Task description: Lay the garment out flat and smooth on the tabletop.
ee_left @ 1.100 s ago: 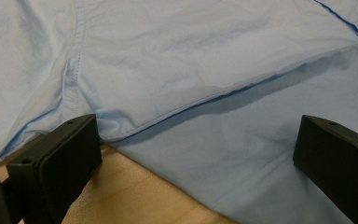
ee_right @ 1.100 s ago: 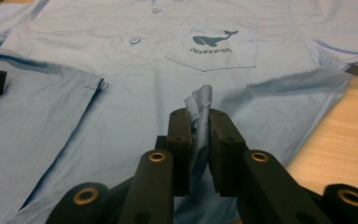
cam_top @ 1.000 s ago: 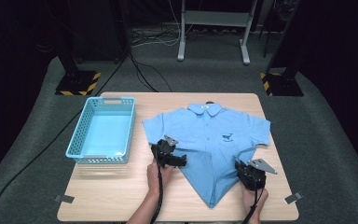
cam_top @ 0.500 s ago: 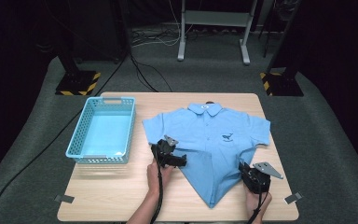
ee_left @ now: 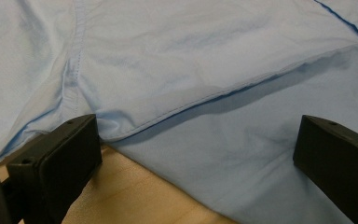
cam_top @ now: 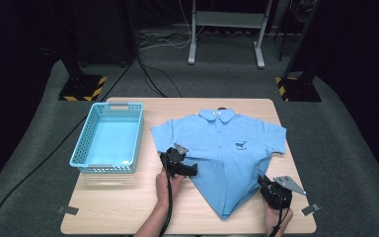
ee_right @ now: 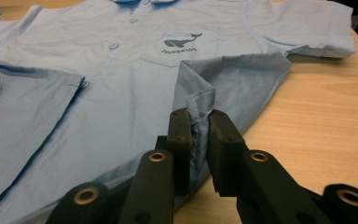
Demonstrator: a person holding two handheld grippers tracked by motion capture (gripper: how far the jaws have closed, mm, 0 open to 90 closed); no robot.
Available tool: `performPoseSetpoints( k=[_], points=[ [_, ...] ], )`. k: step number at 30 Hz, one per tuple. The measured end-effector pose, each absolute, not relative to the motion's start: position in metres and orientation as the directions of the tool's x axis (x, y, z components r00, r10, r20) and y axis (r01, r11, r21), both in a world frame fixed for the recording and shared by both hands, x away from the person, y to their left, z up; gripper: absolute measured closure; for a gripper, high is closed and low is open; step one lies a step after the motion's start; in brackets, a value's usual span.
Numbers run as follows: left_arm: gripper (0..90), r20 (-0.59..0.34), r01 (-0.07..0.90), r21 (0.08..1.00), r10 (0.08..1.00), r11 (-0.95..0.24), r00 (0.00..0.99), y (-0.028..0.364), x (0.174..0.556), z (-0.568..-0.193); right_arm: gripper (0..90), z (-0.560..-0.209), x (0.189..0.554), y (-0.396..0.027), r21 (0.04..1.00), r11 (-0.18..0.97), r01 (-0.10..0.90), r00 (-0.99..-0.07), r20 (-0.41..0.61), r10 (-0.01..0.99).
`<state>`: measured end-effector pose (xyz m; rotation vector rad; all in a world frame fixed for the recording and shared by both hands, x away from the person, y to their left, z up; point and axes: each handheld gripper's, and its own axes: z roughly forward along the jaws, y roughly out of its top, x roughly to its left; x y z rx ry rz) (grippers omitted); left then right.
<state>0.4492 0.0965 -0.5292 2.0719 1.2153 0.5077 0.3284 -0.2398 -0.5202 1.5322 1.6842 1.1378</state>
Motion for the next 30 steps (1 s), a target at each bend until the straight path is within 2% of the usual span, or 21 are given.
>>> performPoseSetpoints(
  k=[7,16,22,25,30],
  points=[
    [0.5,-0.004,0.61,0.716,0.872,-0.339,0.489,0.097,0.449,-0.529,80.4,-0.52,0.321,-0.245,0.881,-0.031,0.471,-0.148,0.113,0.982],
    [0.5,-0.005,0.61,0.716,0.872,-0.338,0.489,0.097,0.449,-0.529,80.1,-0.524,0.306,-0.248,0.872,0.03,0.489,-0.128,0.037,0.991],
    [0.5,-0.005,0.61,0.717,0.872,-0.338,0.49,0.097,0.449,-0.529,79.3,-0.524,0.3,-0.253,0.874,0.008,0.485,-0.119,0.058,0.991],
    [0.5,-0.004,0.61,0.717,0.872,-0.339,0.49,0.097,0.449,-0.529,78.1,-0.524,0.296,-0.257,0.872,-0.003,0.489,-0.112,0.066,0.991],
    [0.5,-0.006,0.61,0.717,0.872,-0.337,0.489,0.097,0.449,-0.529,70.6,-0.524,0.285,-0.266,0.867,-0.018,0.498,-0.079,0.066,0.995]
  ],
)
